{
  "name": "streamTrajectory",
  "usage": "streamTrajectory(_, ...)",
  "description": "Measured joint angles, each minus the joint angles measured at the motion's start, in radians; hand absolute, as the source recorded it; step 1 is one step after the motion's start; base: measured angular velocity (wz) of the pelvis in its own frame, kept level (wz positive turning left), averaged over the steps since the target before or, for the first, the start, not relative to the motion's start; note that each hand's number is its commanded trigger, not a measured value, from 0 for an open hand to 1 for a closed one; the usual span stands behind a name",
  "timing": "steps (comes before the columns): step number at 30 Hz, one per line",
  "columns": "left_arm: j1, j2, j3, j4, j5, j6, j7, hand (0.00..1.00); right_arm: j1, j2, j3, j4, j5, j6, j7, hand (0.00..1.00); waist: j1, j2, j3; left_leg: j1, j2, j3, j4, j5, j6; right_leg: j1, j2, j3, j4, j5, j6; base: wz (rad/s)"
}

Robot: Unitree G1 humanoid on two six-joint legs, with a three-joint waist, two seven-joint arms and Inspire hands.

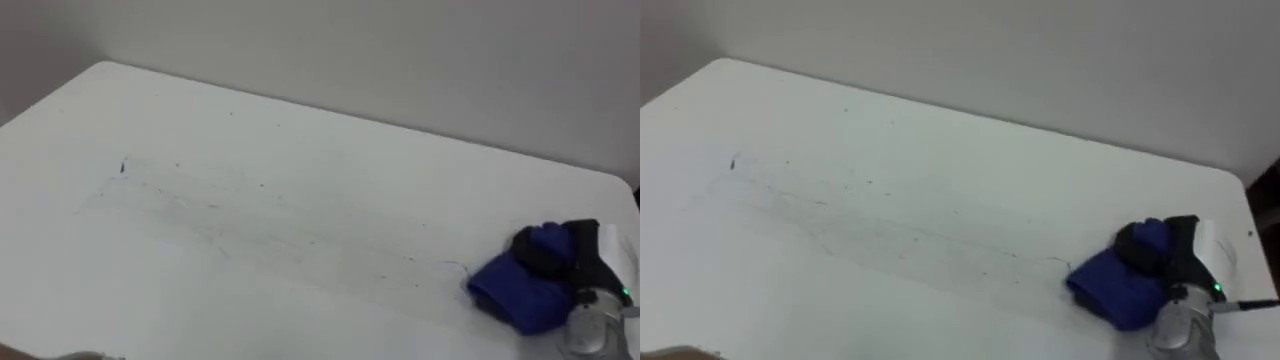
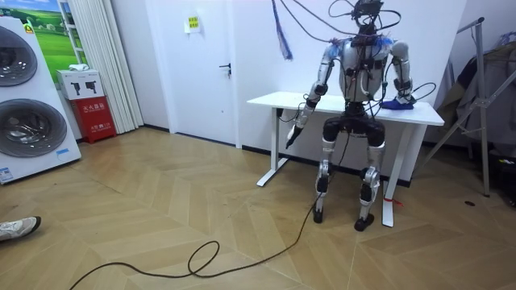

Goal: Wipe table

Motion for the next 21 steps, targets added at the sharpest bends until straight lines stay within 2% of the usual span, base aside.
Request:
streamTrajectory(1, 0.0, -0.002, -0.003, -0.003, -0.005, 0.0, 0.003, 0.0, -0.014, 0.006, 0.011, 0.0, 0.0, 0.008, 0.002, 1.0, 0.003, 0.005, -0.0007, 0.005, -0.001, 0.0, -0.011, 0.002, -0.002, -0.005, 0.007, 0.014, -0.002, 0.003, -0.002, -0.78)
streamTrajectory(2, 0.0, -0.001, -0.008, -0.023, -0.01, 0.003, 0.017, 0.0, -0.038, 0.014, 0.045, -0.001, 0.001, 0.019, 0.002, 1.0, 0.009, 0.002, 0.0, 0.011, -0.004, 0.009, -0.035, 0.009, -0.009, -0.025, 0.015, 0.039, -0.002, 0.011, 0.003, -0.57)
streamTrajectory(4, -0.002, 0.002, -0.009, -0.051, -0.019, 0.007, 0.038, 0.0, -0.056, 0.017, 0.084, -0.011, 0.001, 0.024, 0.003, 1.0, 0.012, -0.013, -0.0025, 0.016, -0.004, 0.022, -0.081, 0.036, -0.015, -0.044, 0.025, 0.058, -0.005, 0.023, 0.011, -0.37)
streamTrajectory(5, -0.005, 0.0, -0.012, -0.06, -0.019, 0.01, 0.039, 0.0, -0.058, 0.017, 0.097, -0.014, 0.001, 0.021, 0.01, 1.0, 0.001, -0.019, -0.0028, 0.025, -0.002, 0.022, -0.11, 0.052, -0.021, -0.045, 0.035, 0.068, -0.013, 0.031, 0.019, -0.05)
streamTrajectory(6, -0.006, -0.006, -0.012, -0.067, -0.022, 0.01, 0.04, 0.0, -0.054, 0.019, 0.112, -0.02, -0.002, 0.015, 0.009, 1.0, -0.015, -0.024, -0.0056, 0.038, -0.001, 0.021, -0.143, 0.069, -0.026, -0.041, 0.04, 0.069, -0.023, 0.032, 0.017, 0.05)
streamTrajectory(8, -0.012, -0.009, -0.014, -0.074, -0.05, 0.01, 0.04, 0.0, -0.037, 0.02, 0.117, -0.031, -0.013, 0.004, -0.003, 1.0, -0.037, -0.03, -0.0008, 0.041, -0.002, 0.009, -0.18, 0.091, -0.032, -0.037, 0.045, 0.058, -0.037, 0.037, 0.011, 0.19)
streamTrajectory(9, -0.012, -0.009, -0.014, -0.09, -0.058, 0.009, 0.04, 0.0, -0.022, 0.02, 0.115, -0.031, -0.016, -0.017, -0.022, 1.0, -0.051, -0.036, 0.0011, 0.046, -0.002, -0.001, -0.2, 0.105, -0.033, -0.025, 0.048, 0.044, -0.061, 0.047, 0.009, 0.38)
streamTrajectory(11, -0.006, -0.009, -0.004, -0.104, -0.049, 0.0, 0.042, 0.0, 0.025, 0.019, 0.085, -0.026, -0.038, -0.056, -0.065, 1.0, -0.069, -0.037, 0.0032, 0.051, -0.003, -0.022, -0.218, 0.119, -0.032, 0.001, 0.051, 0.02, -0.098, 0.059, 0.015, 0.34)
streamTrajectory(13, 0.008, -0.008, 0.051, -0.102, 0.004, 0.0, 0.041, 0.0, 0.119, 0.015, 0.003, -0.006, -0.043, -0.106, -0.135, 1.0, -0.077, -0.05, 0.0053, 0.069, -0.006, -0.037, -0.229, 0.12, -0.033, 0.037, 0.055, 0.007, -0.139, 0.069, 0.026, 0.22)
streamTrajectory(14, 0.013, -0.007, 0.073, -0.097, 0.012, 0.0, 0.041, 0.0, 0.15, 0.012, -0.021, -0.005, -0.041, -0.112, -0.155, 1.0, -0.08, -0.055, 0.0028, 0.072, -0.008, -0.041, -0.228, 0.119, -0.035, 0.04, 0.055, 0.007, -0.147, 0.069, 0.027, 0.26)
streamTrajectory(15, 0.017, 0.001, 0.107, -0.079, 0.029, 0.002, 0.042, 0.0, 0.219, -0.003, -0.059, -0.003, -0.022, -0.121, -0.194, 1.0, -0.086, -0.062, -0.0018, 0.076, -0.012, -0.053, -0.225, 0.119, -0.033, 0.054, 0.054, 0.011, -0.15, 0.069, 0.029, 0.26)
streamTrajectory(16, 0.026, 0.008, 0.112, -0.076, 0.034, 0.003, 0.044, 0.0, 0.253, -0.015, -0.071, -0.001, -0.008, -0.122, -0.209, 1.0, -0.091, -0.068, -0.0054, 0.075, -0.015, -0.058, -0.223, 0.118, -0.031, 0.06, 0.054, 0.014, -0.152, 0.069, 0.03, 0.32)
streamTrajectory(17, 0.046, 0.017, 0.114, -0.076, 0.035, 0.005, 0.047, 0.0, 0.315, -0.04, -0.094, 0.005, 0.01, -0.122, -0.23, 1.0, -0.1, -0.075, -0.0131, 0.076, -0.019, -0.06, -0.216, 0.115, -0.027, 0.07, 0.057, 0.036, -0.161, 0.07, 0.034, 0.21)
streamTrajectory(18, 0.064, 0.018, 0.115, -0.072, 0.035, 0.008, 0.047, 0.0, 0.37, -0.068, -0.114, 0.006, 0.04, -0.122, -0.247, 1.0, -0.1, -0.076, -0.0139, 0.075, -0.023, -0.059, -0.204, 0.11, -0.019, 0.073, 0.058, 0.056, -0.162, 0.071, 0.036, 0.13)
streamTrajectory(21, 0.075, 0.018, 0.111, -0.049, 0.033, 0.01, 0.048, 0.0, 0.431, -0.105, -0.13, 0.013, 0.089, -0.12, -0.255, 1.0, -0.111, -0.082, -0.0147, 0.065, -0.035, -0.06, -0.187, 0.105, -0.01, 0.07, 0.056, 0.092, -0.162, 0.076, 0.042, 0.0)
